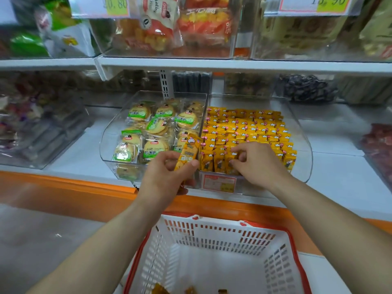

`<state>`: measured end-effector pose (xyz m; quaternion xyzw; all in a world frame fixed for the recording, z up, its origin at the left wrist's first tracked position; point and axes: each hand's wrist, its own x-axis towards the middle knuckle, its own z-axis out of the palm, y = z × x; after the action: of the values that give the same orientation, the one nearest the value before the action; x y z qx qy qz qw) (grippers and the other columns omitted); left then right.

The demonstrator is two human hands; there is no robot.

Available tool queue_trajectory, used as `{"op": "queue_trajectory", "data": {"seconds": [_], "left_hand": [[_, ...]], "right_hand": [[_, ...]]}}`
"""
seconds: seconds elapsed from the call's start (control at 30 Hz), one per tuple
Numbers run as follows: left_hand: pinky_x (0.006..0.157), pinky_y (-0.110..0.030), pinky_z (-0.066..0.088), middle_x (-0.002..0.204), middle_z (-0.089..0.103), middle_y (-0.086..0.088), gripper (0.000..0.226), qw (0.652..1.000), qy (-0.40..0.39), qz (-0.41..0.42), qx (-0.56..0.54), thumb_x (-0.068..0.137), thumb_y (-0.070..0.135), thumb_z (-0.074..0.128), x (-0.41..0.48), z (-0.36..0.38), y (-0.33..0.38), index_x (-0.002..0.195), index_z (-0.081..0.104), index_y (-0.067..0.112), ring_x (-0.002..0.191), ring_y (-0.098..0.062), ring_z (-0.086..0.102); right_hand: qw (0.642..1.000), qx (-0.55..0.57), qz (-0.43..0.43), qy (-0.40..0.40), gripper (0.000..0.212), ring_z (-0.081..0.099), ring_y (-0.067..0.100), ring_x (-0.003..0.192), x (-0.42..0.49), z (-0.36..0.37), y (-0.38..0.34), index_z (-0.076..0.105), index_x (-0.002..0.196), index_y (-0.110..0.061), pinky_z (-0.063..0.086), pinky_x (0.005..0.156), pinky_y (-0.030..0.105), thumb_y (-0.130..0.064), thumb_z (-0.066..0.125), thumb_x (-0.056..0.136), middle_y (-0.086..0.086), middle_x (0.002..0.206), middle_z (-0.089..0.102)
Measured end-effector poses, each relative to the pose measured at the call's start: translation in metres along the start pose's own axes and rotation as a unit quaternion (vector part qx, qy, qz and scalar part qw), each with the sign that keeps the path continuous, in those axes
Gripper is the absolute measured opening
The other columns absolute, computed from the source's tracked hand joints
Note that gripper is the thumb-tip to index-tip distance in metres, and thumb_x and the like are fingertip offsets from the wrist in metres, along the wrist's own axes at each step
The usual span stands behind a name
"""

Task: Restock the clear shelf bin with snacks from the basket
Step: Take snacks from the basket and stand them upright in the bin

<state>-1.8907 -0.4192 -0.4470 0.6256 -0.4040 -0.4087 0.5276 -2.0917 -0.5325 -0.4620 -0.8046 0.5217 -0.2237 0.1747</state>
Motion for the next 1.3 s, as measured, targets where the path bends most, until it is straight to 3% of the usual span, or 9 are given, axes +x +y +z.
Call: {"op": "queue_trajectory", "data": {"seconds": [0.17, 0.27, 0.47, 0.67, 0.77, 0.87, 1.1, 1.17, 1.3], "left_hand": [[0.059, -0.026, 0.061, 0.1, 0.07, 0.005, 0.029, 1.0, 0.016, 0.007, 0.008, 0.09, 0.024, 0.077, -0.004, -0.001, 0.001, 0.114, 0.062, 0.028, 0.068, -0.011, 0.074], [0.061, -0.027, 0.061, 0.104, 0.065, 0.004, 0.038, 1.0, 0.018, 0.007, 0.023, 0.087, 0.023, 0.08, -0.006, 0.002, 0.005, 0.122, 0.065, 0.022, 0.07, -0.013, 0.07], [0.055, -0.017, 0.055, 0.079, 0.07, 0.005, 0.046, 0.999, -0.014, 0.028, 0.015, 0.076, 0.018, 0.088, -0.011, 0.022, 0.009, 0.114, 0.063, 0.025, 0.057, 0.002, 0.067], [0.082, -0.048, 0.063, 0.101, 0.08, -0.002, 0.041, 0.997, -0.04, 0.002, -0.06, 0.083, 0.013, 0.082, -0.005, 0.036, 0.015, 0.12, 0.065, 0.02, 0.088, -0.022, 0.078], [0.074, -0.037, 0.065, 0.097, 0.079, 0.008, 0.029, 0.998, -0.061, 0.026, -0.02, 0.086, 0.015, 0.079, -0.004, 0.045, 0.011, 0.109, 0.068, 0.029, 0.09, -0.016, 0.077], [0.064, -0.019, 0.058, 0.097, 0.076, 0.009, 0.031, 0.995, -0.067, 0.075, 0.011, 0.087, 0.011, 0.079, -0.004, 0.056, 0.009, 0.103, 0.067, 0.034, 0.093, -0.011, 0.074], [0.086, -0.027, 0.061, 0.111, 0.074, 0.008, 0.04, 0.983, -0.085, 0.144, 0.079, 0.085, 0.018, 0.082, 0.007, 0.074, 0.013, 0.122, 0.068, 0.017, 0.104, -0.007, 0.071], [0.087, -0.016, 0.05, 0.118, 0.066, 0.02, 0.046, 0.95, -0.063, 0.204, 0.227, 0.085, 0.036, 0.081, 0.013, 0.071, 0.007, 0.127, 0.064, 0.028, 0.11, -0.001, 0.062], [0.111, -0.036, 0.04, 0.152, 0.049, 0.006, 0.065, 0.832, -0.084, 0.275, 0.474, 0.091, 0.048, 0.071, 0.02, 0.07, -0.011, 0.148, 0.051, 0.026, 0.139, -0.017, 0.043]], "right_hand": [[0.995, -0.063, 0.021, -0.075, 0.044, 0.064, 0.023, 0.107, -0.014, -0.005, -0.002, 0.053, 0.141, -0.024, 0.053, 0.087, 0.036, -0.036, 0.055, 0.099, 0.002, 0.118, 0.071], [0.993, -0.113, -0.007, 0.014, 0.037, 0.064, 0.017, 0.098, -0.023, -0.019, -0.005, 0.055, 0.132, -0.033, 0.052, 0.074, 0.033, -0.041, 0.054, 0.096, -0.011, 0.103, 0.07], [0.978, 0.197, -0.066, -0.025, 0.024, 0.059, -0.009, 0.093, -0.042, -0.029, -0.028, 0.065, 0.106, -0.048, 0.046, 0.069, 0.005, -0.027, 0.057, 0.098, -0.026, 0.104, 0.063], [0.97, 0.166, -0.056, -0.167, 0.011, 0.069, 0.003, 0.077, -0.052, -0.032, -0.025, 0.074, 0.085, -0.03, 0.057, 0.074, 0.032, -0.028, 0.066, 0.093, -0.012, 0.082, 0.074], [0.972, 0.222, 0.01, -0.077, 0.009, 0.071, 0.016, 0.076, -0.046, -0.041, -0.017, 0.069, 0.09, -0.03, 0.058, 0.072, 0.045, -0.031, 0.062, 0.096, -0.004, 0.083, 0.074], [0.925, 0.374, 0.058, -0.036, 0.018, 0.073, 0.014, 0.083, -0.04, -0.05, -0.009, 0.063, 0.111, -0.041, 0.061, 0.067, 0.035, -0.033, 0.063, 0.096, -0.009, 0.101, 0.071], [0.935, 0.353, 0.002, -0.007, 0.025, 0.067, 0.018, 0.075, -0.029, -0.061, 0.002, 0.066, 0.102, -0.032, 0.062, 0.063, 0.034, -0.013, 0.074, 0.088, -0.004, 0.094, 0.061], [0.941, 0.335, 0.017, 0.046, 0.023, 0.069, 0.025, 0.08, -0.024, -0.069, 0.008, 0.065, 0.103, -0.032, 0.062, 0.066, 0.037, -0.017, 0.074, 0.089, -0.002, 0.099, 0.062], [0.964, 0.229, 0.029, 0.131, 0.023, 0.064, 0.004, 0.068, -0.016, -0.068, 0.023, 0.063, 0.106, -0.033, 0.049, 0.061, 0.023, -0.024, 0.075, 0.088, -0.011, 0.094, 0.063]]}}
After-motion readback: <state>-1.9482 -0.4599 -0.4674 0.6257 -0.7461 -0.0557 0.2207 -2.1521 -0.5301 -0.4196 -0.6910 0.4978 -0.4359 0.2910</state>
